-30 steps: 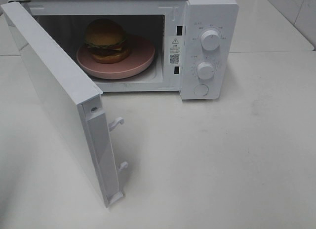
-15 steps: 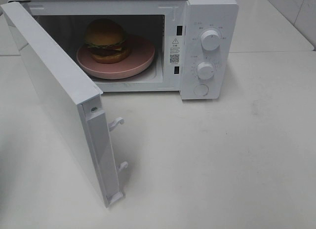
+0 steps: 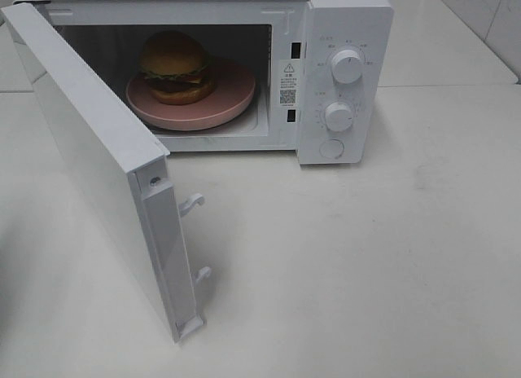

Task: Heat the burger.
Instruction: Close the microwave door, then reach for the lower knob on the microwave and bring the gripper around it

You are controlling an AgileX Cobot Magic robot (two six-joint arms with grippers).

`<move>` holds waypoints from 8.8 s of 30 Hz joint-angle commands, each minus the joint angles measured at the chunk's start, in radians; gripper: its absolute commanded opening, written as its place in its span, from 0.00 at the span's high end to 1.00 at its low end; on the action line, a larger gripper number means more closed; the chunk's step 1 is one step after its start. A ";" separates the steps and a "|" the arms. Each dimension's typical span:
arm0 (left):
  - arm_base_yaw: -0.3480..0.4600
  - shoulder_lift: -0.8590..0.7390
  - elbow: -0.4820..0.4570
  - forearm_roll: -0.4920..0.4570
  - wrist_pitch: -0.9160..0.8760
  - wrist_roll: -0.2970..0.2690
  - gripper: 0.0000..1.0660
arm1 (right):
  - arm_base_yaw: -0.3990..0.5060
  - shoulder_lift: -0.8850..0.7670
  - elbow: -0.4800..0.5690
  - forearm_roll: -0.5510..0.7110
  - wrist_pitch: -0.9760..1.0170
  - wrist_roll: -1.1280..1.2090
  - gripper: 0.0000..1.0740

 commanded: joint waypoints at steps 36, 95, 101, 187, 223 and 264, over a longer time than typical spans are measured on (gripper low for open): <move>-0.504 0.615 -0.227 0.006 -0.459 -0.090 1.00 | -0.008 -0.026 0.002 0.004 -0.007 0.007 0.30; -0.740 1.050 -0.960 -0.516 -0.050 0.297 0.94 | -0.008 -0.026 0.002 0.003 -0.007 0.007 0.30; -0.761 1.028 -0.960 -0.516 0.141 0.297 0.65 | -0.008 -0.026 0.002 0.003 -0.007 0.007 0.30; -0.003 -0.414 -0.278 0.167 1.439 -0.082 0.15 | -0.008 -0.026 0.002 0.003 -0.007 0.007 0.30; -0.003 -0.998 -0.278 0.140 1.435 -0.082 0.15 | -0.008 -0.025 0.002 0.003 -0.007 0.007 0.30; -0.003 -0.994 -0.278 0.140 1.435 -0.082 0.15 | -0.008 0.173 -0.040 0.003 -0.204 0.011 0.30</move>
